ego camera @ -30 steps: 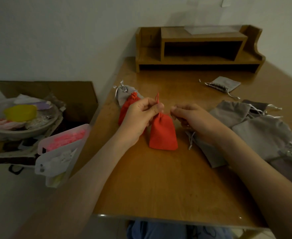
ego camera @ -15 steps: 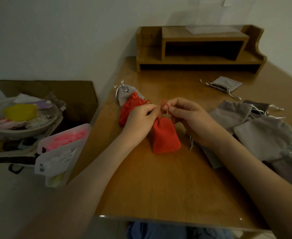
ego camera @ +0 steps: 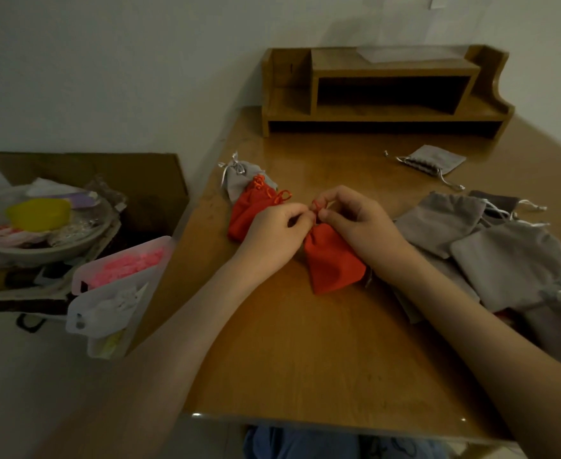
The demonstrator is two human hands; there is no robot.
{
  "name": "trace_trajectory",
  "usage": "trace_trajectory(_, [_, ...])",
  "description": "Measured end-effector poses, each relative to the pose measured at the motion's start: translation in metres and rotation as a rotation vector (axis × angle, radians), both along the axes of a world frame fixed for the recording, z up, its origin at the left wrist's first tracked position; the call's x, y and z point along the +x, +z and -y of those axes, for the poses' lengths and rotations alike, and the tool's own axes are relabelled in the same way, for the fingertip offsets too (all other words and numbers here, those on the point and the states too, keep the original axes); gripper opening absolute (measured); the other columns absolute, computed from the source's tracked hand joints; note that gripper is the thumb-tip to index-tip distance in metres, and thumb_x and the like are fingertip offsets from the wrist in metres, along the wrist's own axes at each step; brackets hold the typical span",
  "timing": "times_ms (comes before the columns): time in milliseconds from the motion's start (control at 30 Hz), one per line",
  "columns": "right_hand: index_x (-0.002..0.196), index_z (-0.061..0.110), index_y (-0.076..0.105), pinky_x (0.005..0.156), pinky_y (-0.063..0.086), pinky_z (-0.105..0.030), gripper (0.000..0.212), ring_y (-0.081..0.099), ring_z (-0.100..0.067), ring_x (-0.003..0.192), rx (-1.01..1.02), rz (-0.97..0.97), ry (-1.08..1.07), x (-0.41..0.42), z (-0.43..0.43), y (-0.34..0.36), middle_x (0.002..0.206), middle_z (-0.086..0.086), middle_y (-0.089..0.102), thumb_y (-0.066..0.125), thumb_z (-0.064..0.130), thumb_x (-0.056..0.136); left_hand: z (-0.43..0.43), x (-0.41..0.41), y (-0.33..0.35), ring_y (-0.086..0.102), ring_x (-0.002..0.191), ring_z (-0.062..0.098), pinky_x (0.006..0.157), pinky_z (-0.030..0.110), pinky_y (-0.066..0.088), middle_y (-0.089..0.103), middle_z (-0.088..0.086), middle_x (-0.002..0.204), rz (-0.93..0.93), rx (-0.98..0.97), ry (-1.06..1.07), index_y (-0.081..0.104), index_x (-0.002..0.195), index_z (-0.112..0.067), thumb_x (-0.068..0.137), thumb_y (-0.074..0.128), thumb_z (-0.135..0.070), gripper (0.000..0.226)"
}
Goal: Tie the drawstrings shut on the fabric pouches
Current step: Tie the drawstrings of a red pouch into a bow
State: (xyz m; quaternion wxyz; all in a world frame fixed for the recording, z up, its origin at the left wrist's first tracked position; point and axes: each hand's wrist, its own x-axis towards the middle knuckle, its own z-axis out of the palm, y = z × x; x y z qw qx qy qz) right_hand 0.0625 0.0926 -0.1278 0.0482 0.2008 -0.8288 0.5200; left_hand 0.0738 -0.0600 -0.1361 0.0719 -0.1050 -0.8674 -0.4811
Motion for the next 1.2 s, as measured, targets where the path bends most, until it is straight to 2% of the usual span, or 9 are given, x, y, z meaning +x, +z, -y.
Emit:
trace_trajectory(100, [0.094,0.019,0.062,0.066,0.045,-0.033,0.009,0.054,-0.016,0.071,0.012,-0.018,-0.011,-0.0019,-0.0012,-0.0023,0.082,-0.01,0.064,0.059,0.011,0.091,-0.0006,-0.0012,-0.001,0.051,0.058,0.012,0.061,0.042,0.044,0.055,-0.001,0.06,0.016,0.028,-0.016,0.065,0.075,-0.018,0.098,0.05,-0.022,0.027])
trace_trajectory(233, [0.096,0.017,0.059,0.064,0.044,-0.029,0.01,0.056,-0.013,0.07,0.041,-0.06,-0.005,-0.0019,-0.0011,-0.0039,0.078,-0.001,0.062,0.06,0.009,0.09,-0.0003,-0.0004,-0.0014,0.049,0.053,0.004,0.06,0.031,0.041,0.053,-0.012,0.054,0.045,0.068,-0.025,0.065,0.075,-0.023,0.098,0.052,-0.025,0.026])
trace_trajectory(333, [0.101,0.012,0.054,0.06,0.041,-0.015,0.015,0.054,-0.001,0.065,0.094,-0.121,0.012,-0.0004,-0.0015,-0.0044,0.074,0.008,0.059,0.06,0.005,0.089,-0.0003,0.0007,-0.001,0.048,0.053,0.006,0.058,0.03,0.039,0.053,-0.007,0.057,0.051,0.078,-0.033,0.065,0.079,-0.012,0.094,0.057,-0.027,0.023])
trace_trajectory(500, [0.106,0.011,0.051,0.061,0.041,-0.019,0.021,0.054,-0.005,0.068,0.203,-0.2,0.026,-0.0005,-0.0013,-0.0068,0.076,0.006,0.057,0.059,0.003,0.089,-0.0023,0.0022,-0.0012,0.047,0.049,-0.002,0.054,0.022,0.037,0.053,-0.012,0.051,0.024,0.016,-0.022,0.062,0.079,-0.016,0.092,0.061,-0.025,0.015])
trace_trajectory(600, [0.103,0.009,0.057,0.067,0.045,-0.022,0.015,0.059,-0.011,0.074,0.2,-0.204,0.0,-0.0014,-0.0006,-0.0055,0.08,0.004,0.061,0.062,0.005,0.088,-0.0017,0.0016,-0.0004,0.047,0.052,0.0,0.057,0.025,0.038,0.053,-0.012,0.052,0.007,0.031,-0.019,0.061,0.076,-0.021,0.095,0.057,-0.026,0.02])
trace_trajectory(700, [0.1,0.011,0.058,0.069,0.046,-0.016,0.014,0.061,-0.009,0.077,0.169,-0.186,-0.038,-0.0023,-0.0003,-0.0045,0.079,0.009,0.061,0.063,0.007,0.088,-0.0021,0.0025,0.0001,0.049,0.056,0.007,0.06,0.032,0.04,0.053,-0.008,0.058,0.01,0.09,-0.017,0.062,0.076,-0.019,0.096,0.054,-0.027,0.023])
trace_trajectory(867, [0.117,0.013,0.063,0.071,0.037,-0.002,0.031,0.056,-0.002,0.08,0.248,-0.22,0.0,-0.0019,-0.0016,-0.0031,0.086,0.01,0.06,0.064,0.007,0.087,-0.0017,0.0029,-0.0004,0.049,0.054,0.005,0.06,0.031,0.04,0.053,-0.011,0.055,0.031,0.112,-0.028,0.062,0.074,-0.027,0.097,0.053,-0.025,0.025])
trace_trajectory(1033, [0.096,0.01,0.062,0.066,0.04,-0.006,0.011,0.056,-0.004,0.073,0.222,-0.19,-0.073,-0.0025,-0.0021,-0.001,0.076,0.014,0.057,0.067,0.01,0.086,-0.0033,0.0015,-0.0008,0.046,0.054,0.005,0.059,0.028,0.038,0.052,-0.008,0.058,0.063,0.16,-0.036,0.062,0.075,-0.019,0.098,0.051,-0.022,0.026])
trace_trajectory(1200, [0.093,0.008,0.058,0.066,0.043,-0.014,0.01,0.055,-0.004,0.071,0.202,-0.272,-0.063,-0.0001,-0.001,-0.0002,0.08,0.005,0.06,0.065,0.009,0.087,-0.0034,-0.0001,0.0023,0.047,0.06,0.005,0.063,0.024,0.038,0.051,-0.005,0.063,0.238,0.425,-0.073,0.06,0.075,-0.014,0.101,0.045,-0.018,0.031])
